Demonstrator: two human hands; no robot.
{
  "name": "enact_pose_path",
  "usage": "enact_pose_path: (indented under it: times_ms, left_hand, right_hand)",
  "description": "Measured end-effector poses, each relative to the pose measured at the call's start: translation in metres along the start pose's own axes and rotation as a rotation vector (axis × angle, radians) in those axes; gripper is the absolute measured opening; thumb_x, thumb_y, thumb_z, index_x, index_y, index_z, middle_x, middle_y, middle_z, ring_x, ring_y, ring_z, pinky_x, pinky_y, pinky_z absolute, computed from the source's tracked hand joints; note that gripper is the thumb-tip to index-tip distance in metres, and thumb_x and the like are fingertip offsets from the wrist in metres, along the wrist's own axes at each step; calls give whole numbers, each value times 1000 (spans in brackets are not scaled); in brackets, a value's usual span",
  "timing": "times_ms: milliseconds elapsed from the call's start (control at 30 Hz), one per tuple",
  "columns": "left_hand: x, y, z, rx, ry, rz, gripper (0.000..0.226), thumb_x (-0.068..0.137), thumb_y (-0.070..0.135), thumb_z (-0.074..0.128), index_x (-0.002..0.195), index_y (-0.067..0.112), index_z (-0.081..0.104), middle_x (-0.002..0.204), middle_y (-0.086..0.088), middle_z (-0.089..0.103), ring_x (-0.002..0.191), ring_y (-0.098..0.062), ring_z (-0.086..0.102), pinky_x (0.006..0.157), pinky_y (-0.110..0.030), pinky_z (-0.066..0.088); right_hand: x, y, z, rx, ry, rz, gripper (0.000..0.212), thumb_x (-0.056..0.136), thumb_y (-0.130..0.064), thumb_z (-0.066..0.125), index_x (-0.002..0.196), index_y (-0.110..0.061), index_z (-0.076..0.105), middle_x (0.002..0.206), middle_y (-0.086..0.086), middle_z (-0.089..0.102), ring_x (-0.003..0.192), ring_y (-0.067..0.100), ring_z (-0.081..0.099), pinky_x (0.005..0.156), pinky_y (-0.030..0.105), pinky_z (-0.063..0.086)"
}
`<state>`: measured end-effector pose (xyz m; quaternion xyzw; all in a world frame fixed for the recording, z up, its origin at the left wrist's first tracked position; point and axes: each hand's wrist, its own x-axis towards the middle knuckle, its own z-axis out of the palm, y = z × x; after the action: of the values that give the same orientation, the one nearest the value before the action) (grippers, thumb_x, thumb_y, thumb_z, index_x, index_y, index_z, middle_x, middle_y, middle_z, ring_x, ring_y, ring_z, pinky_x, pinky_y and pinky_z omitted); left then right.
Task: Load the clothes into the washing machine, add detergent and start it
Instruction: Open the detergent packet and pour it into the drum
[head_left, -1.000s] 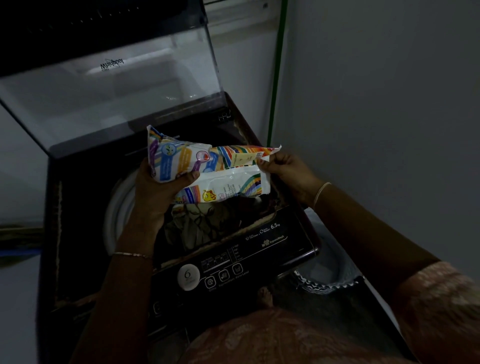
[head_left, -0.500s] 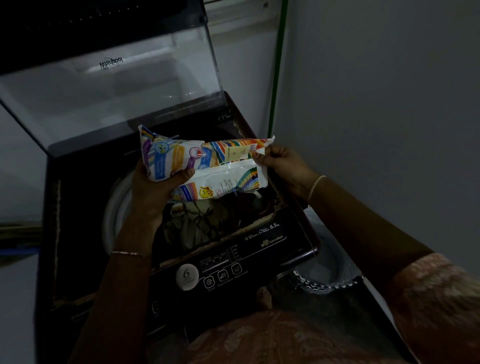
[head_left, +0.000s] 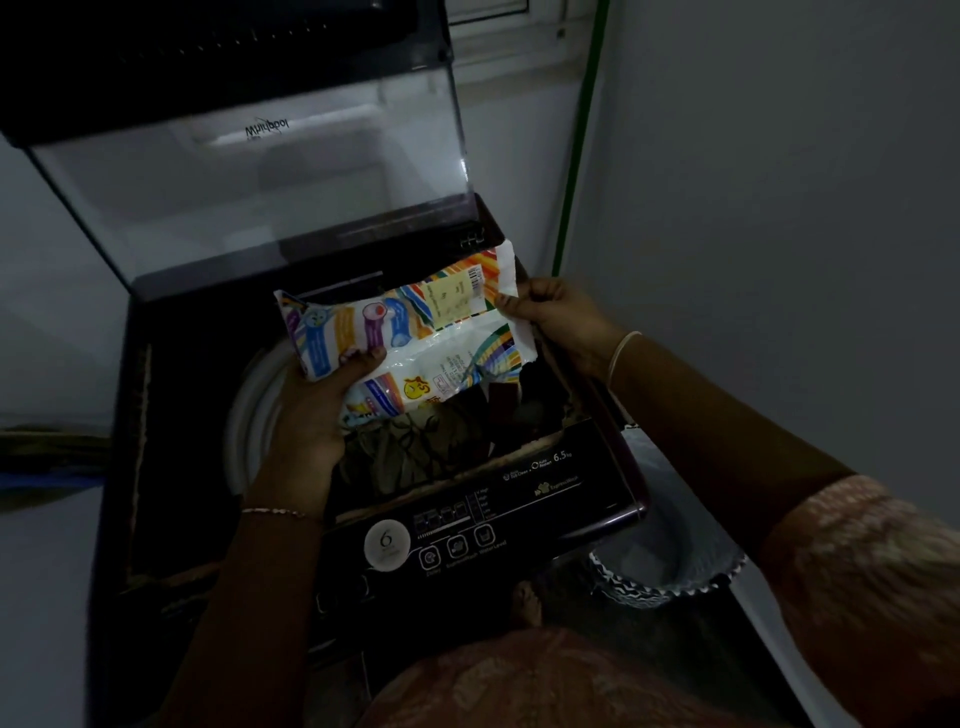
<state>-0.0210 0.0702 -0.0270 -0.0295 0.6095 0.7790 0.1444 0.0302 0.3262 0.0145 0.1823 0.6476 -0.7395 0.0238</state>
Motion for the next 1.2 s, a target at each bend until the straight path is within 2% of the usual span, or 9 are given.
enact_pose_path:
  times_ms: [133, 267, 467, 567, 633, 833, 900, 1000, 1200]
  left_hand:
    - [-2, -6, 2, -102, 0, -134, 59, 72, 17, 78, 128, 14, 59, 122, -12, 65, 94, -22, 70, 68, -36, 60]
    - [-5, -7, 3, -178, -59, -224, 107, 25, 39, 97, 123, 18, 62, 111, -4, 72, 96, -22, 71, 72, -39, 60]
    - [-9, -9, 5, -259, -65, -325, 93, 43, 31, 93, 129, 16, 60, 122, -13, 66, 101, -28, 69, 75, -44, 60]
    - [-13, -5, 10, -299, -41, -396, 40, 83, 22, 68, 122, 14, 62, 109, -14, 72, 87, -26, 72, 67, -43, 61]
    - [-15, -2, 13, -318, -42, -444, 22, 92, 20, 59, 111, 12, 65, 86, -10, 76, 68, -22, 73, 53, -36, 59]
    - [-22, 3, 24, -366, -61, -435, 25, 91, 24, 59, 112, 13, 65, 82, -8, 76, 65, -21, 73, 60, -37, 60]
    - [-22, 3, 27, -411, -79, -439, 36, 91, 26, 58, 124, 12, 61, 90, -9, 75, 71, -22, 73, 65, -36, 60]
    - [-26, 6, 29, -448, -104, -463, 27, 93, 28, 55, 111, 12, 64, 81, -8, 76, 66, -21, 73, 59, -34, 60]
    - [-42, 17, 29, -488, -98, -449, 34, 94, 33, 53, 119, 14, 63, 95, -10, 75, 75, -25, 73, 68, -40, 60]
  right_hand:
    - [4, -13, 6, -123, 34, -10, 34, 87, -14, 66, 104, 15, 61, 111, 27, 66, 100, 40, 66, 87, 50, 55]
    - [8, -27, 14, -200, 41, -39, 34, 85, -17, 68, 101, 13, 62, 109, 27, 67, 102, 43, 64, 89, 54, 53]
    - [7, -41, 21, -254, 24, -44, 33, 85, -19, 69, 103, 8, 65, 111, 24, 67, 104, 39, 64, 91, 51, 53]
    - [6, -45, 22, -256, 15, -40, 26, 85, -21, 68, 95, 3, 67, 109, 24, 68, 97, 40, 66, 89, 50, 54]
    - [5, -49, 22, -261, -5, -40, 21, 87, -24, 66, 90, -3, 69, 107, 22, 69, 88, 32, 67, 86, 42, 57]
    - [1, -66, 24, -302, -42, -10, 31, 87, -38, 64, 95, -9, 69, 106, 16, 71, 92, 29, 66, 93, 42, 53]
    - [-2, -75, 28, -298, -91, 7, 33, 90, -39, 59, 100, -9, 67, 102, 11, 70, 88, 23, 65, 87, 36, 53]
    - [-5, -87, 33, -247, -144, 26, 38, 90, -43, 56, 106, -10, 65, 99, 9, 71, 84, 22, 67, 80, 34, 56]
    - [-12, -112, 49, -328, -230, 28, 29, 90, -31, 59, 108, -8, 64, 109, 15, 69, 91, 26, 64, 90, 40, 52]
